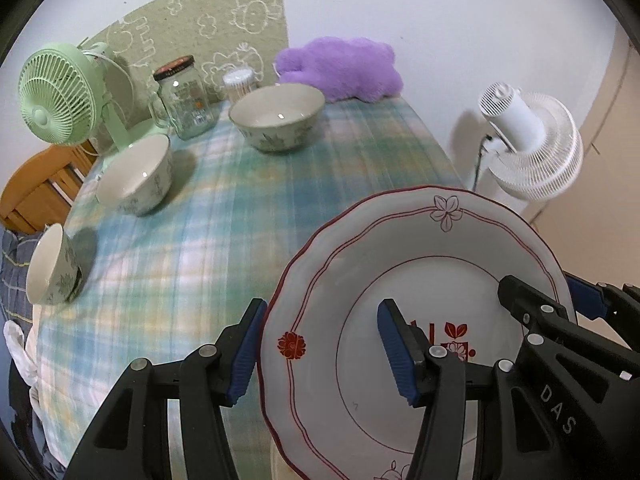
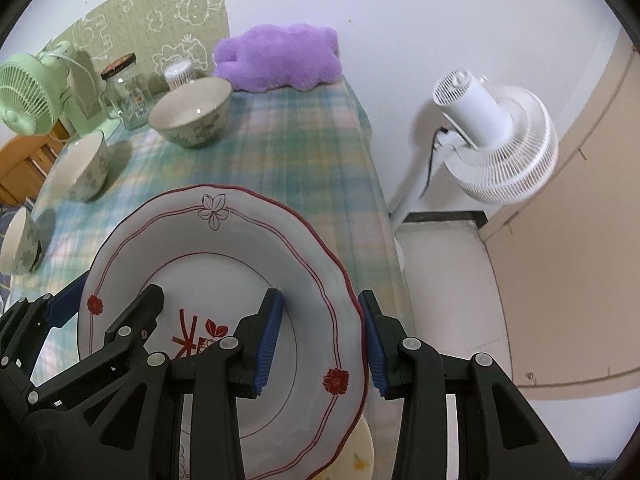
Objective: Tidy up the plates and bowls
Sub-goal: 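Lift the red-rimmed white plate with both grippers, then lower the red-rimmed plate onto the stacked flowered plates with both grippers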
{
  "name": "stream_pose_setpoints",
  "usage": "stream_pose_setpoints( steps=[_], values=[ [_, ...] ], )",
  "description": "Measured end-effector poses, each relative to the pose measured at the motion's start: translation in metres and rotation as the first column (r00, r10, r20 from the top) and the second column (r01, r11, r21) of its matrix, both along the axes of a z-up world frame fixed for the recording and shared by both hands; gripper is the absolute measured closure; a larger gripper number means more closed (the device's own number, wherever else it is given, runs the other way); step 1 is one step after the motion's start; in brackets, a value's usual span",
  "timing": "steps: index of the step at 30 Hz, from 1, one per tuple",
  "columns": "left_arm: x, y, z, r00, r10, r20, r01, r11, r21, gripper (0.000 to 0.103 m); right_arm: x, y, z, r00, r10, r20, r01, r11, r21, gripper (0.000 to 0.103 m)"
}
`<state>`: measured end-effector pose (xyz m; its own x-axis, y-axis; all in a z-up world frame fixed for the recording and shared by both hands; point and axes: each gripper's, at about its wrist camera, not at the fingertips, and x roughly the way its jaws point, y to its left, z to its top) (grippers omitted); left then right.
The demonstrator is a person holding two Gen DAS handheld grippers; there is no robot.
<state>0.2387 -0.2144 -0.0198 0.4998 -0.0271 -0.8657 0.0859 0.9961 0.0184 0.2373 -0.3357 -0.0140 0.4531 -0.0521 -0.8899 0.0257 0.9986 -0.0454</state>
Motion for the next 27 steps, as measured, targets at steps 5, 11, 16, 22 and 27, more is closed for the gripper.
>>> stream_pose_setpoints(
  steps=[5,11,16,22,27],
  values=[
    [-0.023,-0.008,-0.013,0.998,-0.039,-0.045,0.039,0.999,-0.007,0.046,-0.025,-0.007,-0.012,0.999,-0.026,-0.033,0.026,1.0,-0.01,0.06],
    [-0.043,-0.017,-0.029,0.992,-0.078,-0.102,0.078,0.997,-0.006,0.046,-0.047,-0.014,-0.031,0.994,-0.057,-0.09,0.055,0.998,-0.017,0.06],
    [-0.053,-0.022,-0.04,0.987,-0.093,-0.13,0.093,0.996,-0.004,0.046,-0.058,-0.019,-0.044,0.99,-0.076,-0.123,0.074,0.997,-0.018,0.06],
    [-0.058,-0.027,-0.042,0.989,-0.099,-0.112,0.104,0.994,0.04,0.047,-0.062,-0.022,-0.051,0.988,-0.08,-0.133,0.08,0.997,-0.006,0.06],
    [-0.059,-0.029,-0.044,0.991,-0.093,-0.101,0.101,0.992,0.079,0.047,-0.062,-0.024,-0.054,0.987,-0.08,-0.136,0.083,0.996,0.016,0.06]
  ],
)
